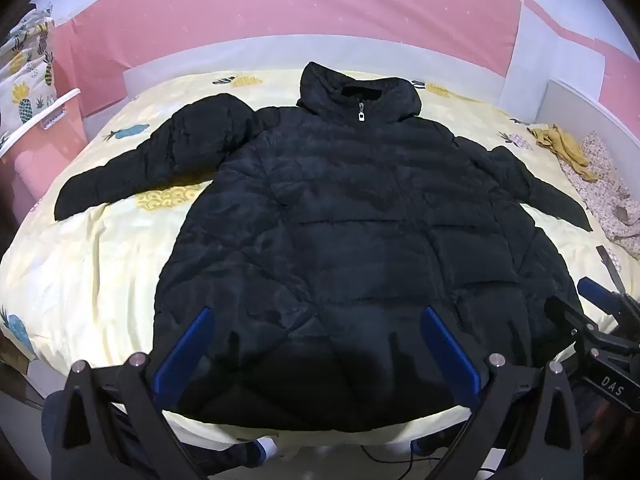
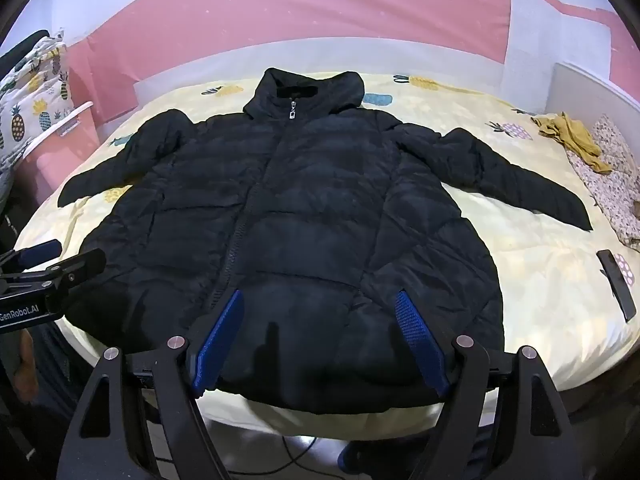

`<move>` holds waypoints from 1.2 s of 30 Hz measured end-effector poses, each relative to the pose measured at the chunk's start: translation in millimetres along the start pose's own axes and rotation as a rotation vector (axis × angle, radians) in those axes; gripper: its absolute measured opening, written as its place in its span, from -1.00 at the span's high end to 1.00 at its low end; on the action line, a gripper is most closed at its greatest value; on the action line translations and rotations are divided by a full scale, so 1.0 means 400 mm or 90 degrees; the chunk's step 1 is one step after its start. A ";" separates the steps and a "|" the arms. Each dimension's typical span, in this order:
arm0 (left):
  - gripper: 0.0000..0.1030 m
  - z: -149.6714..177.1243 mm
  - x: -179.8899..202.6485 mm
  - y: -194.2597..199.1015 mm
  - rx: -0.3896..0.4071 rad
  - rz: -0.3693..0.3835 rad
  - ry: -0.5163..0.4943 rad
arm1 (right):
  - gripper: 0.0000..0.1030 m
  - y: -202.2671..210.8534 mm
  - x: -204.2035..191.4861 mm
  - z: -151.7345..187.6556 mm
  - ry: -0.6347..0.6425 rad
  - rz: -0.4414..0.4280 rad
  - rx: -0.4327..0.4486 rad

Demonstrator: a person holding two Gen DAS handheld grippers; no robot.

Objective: Fold large clothes

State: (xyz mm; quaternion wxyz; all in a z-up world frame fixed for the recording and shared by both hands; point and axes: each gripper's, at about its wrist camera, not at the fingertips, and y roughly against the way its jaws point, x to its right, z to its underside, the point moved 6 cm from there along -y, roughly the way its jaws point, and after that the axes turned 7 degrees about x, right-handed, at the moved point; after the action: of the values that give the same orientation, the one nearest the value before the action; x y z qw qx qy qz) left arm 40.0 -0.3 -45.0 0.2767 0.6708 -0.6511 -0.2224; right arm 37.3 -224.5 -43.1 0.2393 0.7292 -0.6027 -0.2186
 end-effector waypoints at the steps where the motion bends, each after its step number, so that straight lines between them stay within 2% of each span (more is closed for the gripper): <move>1: -1.00 0.000 0.000 0.001 0.002 -0.002 -0.002 | -0.51 -0.002 0.001 0.000 0.001 0.001 -0.002; 36: -1.00 0.007 -0.002 -0.020 -0.006 -0.005 -0.006 | -0.51 -0.027 0.018 0.007 0.002 -0.001 -0.014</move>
State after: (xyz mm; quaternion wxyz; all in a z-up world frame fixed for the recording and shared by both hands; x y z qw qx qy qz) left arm 44.0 0.2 -52.4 0.2762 0.6709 -0.6487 -0.2297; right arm 45.1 -229.9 -52.1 0.2481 0.7272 -0.5996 -0.2238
